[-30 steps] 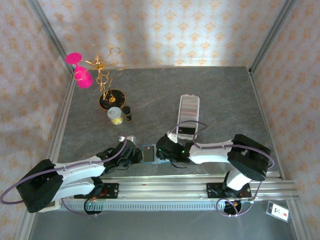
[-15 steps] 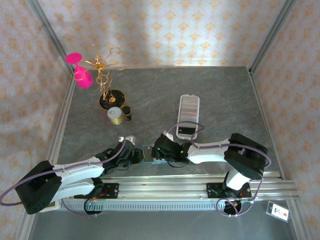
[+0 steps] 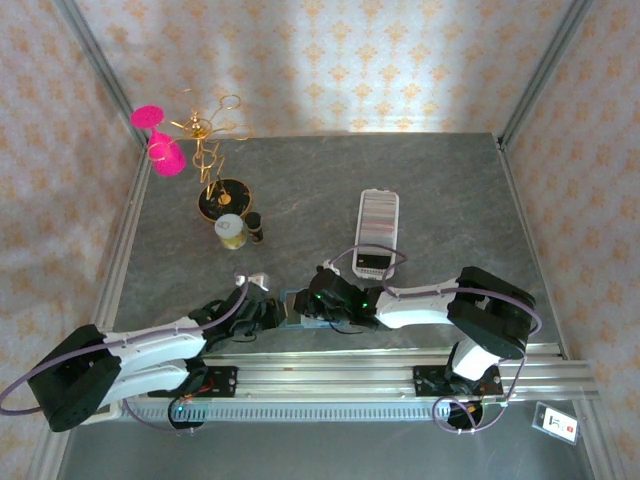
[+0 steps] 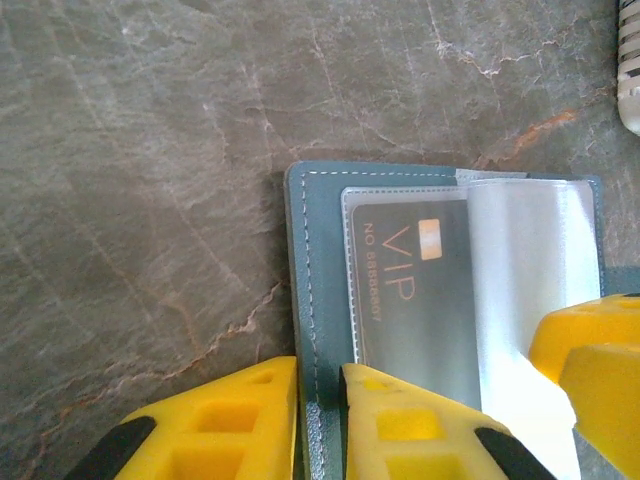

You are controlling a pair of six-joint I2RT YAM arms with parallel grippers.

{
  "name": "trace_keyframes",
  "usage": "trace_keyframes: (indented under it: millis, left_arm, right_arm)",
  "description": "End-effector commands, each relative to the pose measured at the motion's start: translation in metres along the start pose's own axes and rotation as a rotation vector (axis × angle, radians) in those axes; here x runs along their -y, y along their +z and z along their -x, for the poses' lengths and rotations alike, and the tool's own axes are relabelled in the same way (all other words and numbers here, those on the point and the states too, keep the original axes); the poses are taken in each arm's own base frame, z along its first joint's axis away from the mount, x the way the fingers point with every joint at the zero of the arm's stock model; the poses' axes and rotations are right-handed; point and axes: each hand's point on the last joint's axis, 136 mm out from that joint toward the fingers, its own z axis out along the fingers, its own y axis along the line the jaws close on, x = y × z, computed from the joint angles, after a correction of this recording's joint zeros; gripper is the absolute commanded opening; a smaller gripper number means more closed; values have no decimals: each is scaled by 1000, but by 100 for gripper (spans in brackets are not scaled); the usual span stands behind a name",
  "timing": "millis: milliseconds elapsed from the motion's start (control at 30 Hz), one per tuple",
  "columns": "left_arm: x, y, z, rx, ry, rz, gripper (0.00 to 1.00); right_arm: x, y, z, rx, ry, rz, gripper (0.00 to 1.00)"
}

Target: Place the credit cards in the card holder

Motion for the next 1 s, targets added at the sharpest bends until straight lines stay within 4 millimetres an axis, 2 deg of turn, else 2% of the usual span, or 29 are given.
trace_keyframes:
  millis: [0,267,433,667,967]
  left_arm:
    - [-7,-1,-8,-16,-2,10,19]
    - [-10,-7,-3,18,-10,15,19]
    - [-2,-10,-1,28,-7,-30,21]
    - [-24,-17,7,84,-12,86,20]
    - [-41,-41,31,234,-74,177,20]
  right_arm:
    - [-7,4,-3,-4,3,39,32]
    - [-17,10,-2,-12,-3,65,31]
    - [-23,12,0,-9,-9,75,31]
    - [-37,18,3,-13,-14,108,31]
    - [-67,27,10,-15,-43,172,31]
